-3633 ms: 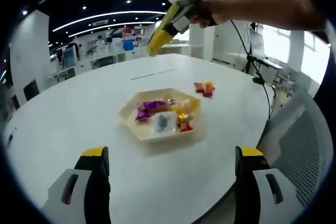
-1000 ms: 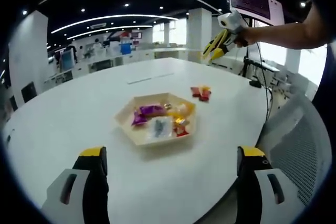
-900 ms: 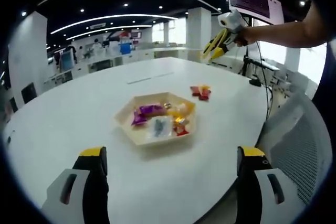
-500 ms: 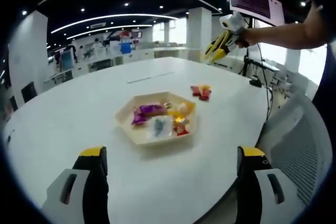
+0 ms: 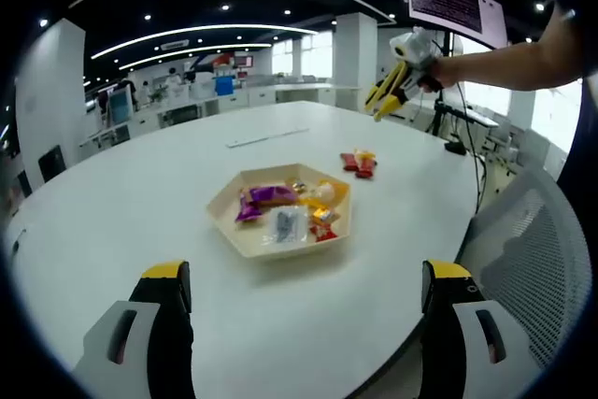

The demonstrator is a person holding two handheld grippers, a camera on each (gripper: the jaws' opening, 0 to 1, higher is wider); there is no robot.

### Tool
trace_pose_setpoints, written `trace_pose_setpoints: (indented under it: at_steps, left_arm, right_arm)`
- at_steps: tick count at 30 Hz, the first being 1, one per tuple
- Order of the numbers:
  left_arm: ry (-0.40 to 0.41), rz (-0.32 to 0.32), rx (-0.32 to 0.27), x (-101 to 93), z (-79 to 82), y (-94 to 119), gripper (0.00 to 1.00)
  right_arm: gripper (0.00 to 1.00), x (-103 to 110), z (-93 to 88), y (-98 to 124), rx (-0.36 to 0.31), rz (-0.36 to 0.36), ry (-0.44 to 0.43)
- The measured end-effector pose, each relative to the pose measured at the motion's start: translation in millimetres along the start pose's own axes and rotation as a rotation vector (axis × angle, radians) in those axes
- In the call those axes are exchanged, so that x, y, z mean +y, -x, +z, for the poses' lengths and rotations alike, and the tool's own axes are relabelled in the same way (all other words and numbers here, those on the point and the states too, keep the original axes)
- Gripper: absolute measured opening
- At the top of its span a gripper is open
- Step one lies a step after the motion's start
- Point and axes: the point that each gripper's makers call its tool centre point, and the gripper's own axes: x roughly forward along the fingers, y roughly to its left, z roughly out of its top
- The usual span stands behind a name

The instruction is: Place the target food into the container with the food tongs after gripping and lifting it, then release it inside without dropping or visibly crushing the food.

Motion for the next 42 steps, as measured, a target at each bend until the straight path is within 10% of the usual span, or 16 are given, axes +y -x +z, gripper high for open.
trace_pose_setpoints:
  at_steps: [42]
  left_arm:
    - [0.019,0.008,-0.001,1.6,0.0,1,0.99]
  right_arm:
    - [0.29,34,-54.7,-64,0.145,0.162,0.130]
